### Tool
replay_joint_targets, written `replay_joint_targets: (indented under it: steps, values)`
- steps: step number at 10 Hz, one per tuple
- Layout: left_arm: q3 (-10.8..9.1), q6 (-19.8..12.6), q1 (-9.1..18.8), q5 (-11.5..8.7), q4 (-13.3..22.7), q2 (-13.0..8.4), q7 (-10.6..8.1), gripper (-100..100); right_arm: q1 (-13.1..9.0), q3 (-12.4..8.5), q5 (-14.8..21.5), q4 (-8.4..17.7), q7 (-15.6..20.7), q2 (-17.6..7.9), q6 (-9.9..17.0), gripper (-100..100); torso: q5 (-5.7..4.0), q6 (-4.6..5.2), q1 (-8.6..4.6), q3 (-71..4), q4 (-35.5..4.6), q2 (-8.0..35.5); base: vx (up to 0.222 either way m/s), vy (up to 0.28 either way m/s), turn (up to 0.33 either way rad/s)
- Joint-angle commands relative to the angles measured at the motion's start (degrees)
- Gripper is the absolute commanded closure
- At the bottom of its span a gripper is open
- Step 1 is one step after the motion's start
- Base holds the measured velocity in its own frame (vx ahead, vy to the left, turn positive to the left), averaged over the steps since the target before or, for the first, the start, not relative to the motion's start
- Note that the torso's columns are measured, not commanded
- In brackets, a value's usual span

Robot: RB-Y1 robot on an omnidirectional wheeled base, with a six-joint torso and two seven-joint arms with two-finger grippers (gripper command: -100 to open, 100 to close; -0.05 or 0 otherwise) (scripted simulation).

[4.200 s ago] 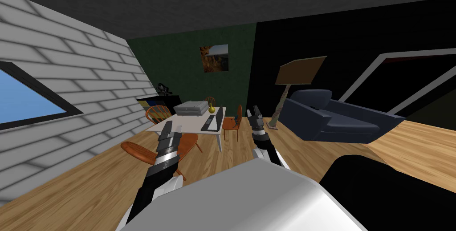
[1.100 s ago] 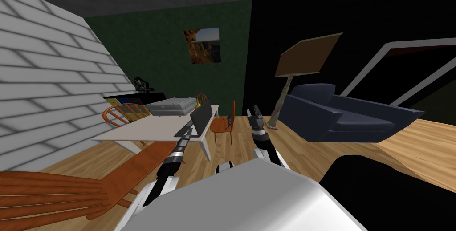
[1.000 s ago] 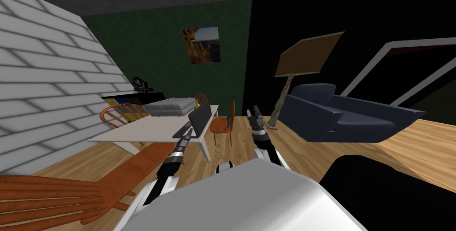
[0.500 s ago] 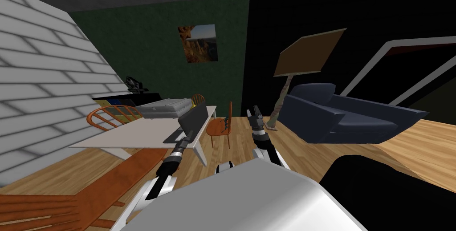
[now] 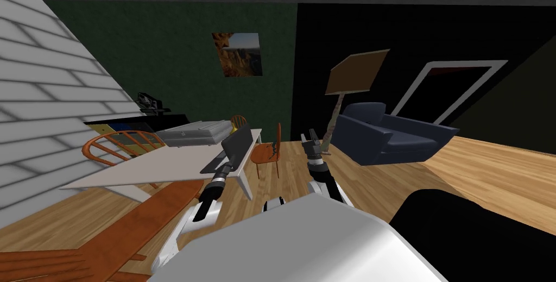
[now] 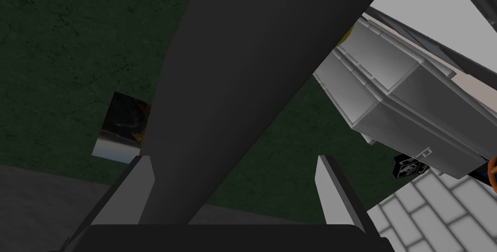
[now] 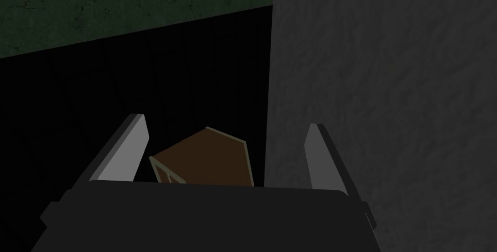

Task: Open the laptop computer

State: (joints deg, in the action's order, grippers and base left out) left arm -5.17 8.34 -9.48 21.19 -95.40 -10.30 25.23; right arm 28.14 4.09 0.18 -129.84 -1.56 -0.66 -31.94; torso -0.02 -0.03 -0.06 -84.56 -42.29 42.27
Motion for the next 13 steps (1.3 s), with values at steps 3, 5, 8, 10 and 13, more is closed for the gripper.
replay_joint_targets:
  steps: [3,5,8,10,13]
  values:
    - [-3.71,-0.6,7.2,1.7,6.0,3.8,2.84,-100,0.0,0.0,0.0,0.0,0.0,0.0,0.0,0,0.03,0.03,0.09,-0.1,0.1,-0.1,-0.069,0.055,-0.093]
    - [-5.37,-1.0,10.1,2.5,8.5,5.6,4.18,-100,0.0,0.0,0.0,0.0,0.0,0.0,0.0,0,0.04,0.03,0.11,0.0,0.0,0.0,-0.077,0.053,-0.111]
    - [-8.69,-1.8,15.0,4.1,13.1,9.2,6.85,-100,0.0,0.0,0.0,0.0,0.0,0.0,0.0,0,0.01,0.01,0.04,0.0,0.0,0.0,-0.087,0.051,-0.108]
    - [-10.36,-2.1,18.1,4.9,15.7,11.0,8.19,-100,0.0,0.0,0.0,0.0,0.0,0.0,0.0,0,0.01,0.01,0.03,0.0,0.0,0.0,-0.090,0.046,-0.104]
    - [-11.53,-1.9,20.6,5.5,17.8,12.1,8.98,-100,0.0,0.0,0.0,0.0,0.0,0.0,0.0,0,0.02,0.04,0.05,0.0,0.0,0.0,-0.078,0.037,-0.075]
